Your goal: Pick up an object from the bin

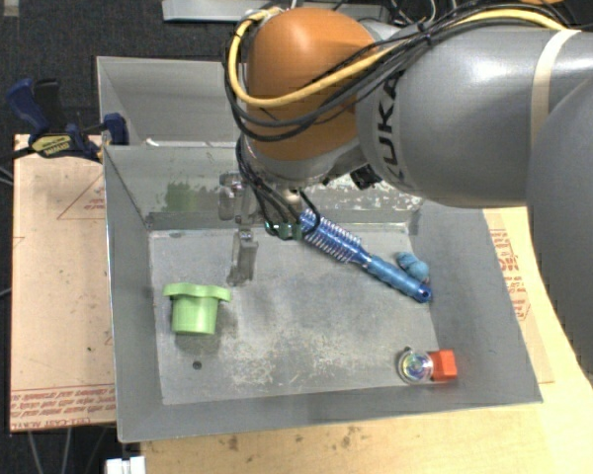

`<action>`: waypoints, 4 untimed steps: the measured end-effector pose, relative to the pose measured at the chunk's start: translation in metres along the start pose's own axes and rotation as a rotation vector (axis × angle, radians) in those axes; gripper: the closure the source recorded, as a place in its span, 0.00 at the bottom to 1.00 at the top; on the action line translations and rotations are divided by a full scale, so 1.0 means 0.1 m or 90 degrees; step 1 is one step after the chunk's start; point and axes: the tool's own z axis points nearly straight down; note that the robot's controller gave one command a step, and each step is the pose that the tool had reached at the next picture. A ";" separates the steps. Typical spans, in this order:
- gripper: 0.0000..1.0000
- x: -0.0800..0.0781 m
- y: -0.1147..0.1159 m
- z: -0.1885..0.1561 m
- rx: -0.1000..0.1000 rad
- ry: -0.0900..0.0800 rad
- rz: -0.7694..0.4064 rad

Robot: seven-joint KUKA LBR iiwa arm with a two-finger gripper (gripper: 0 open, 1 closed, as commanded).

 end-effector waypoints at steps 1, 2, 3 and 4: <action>0.00 0.05 -0.01 1.33 0.001 0.001 0.028; 0.00 -0.55 0.26 1.67 0.006 -0.004 -0.062; 0.00 -0.05 0.49 1.71 -0.001 -0.003 -0.023; 1.00 -0.08 0.47 1.69 -0.001 -0.006 -0.021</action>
Offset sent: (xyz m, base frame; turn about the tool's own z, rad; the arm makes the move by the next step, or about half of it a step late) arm -0.0039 -0.0005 -0.1273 0.0465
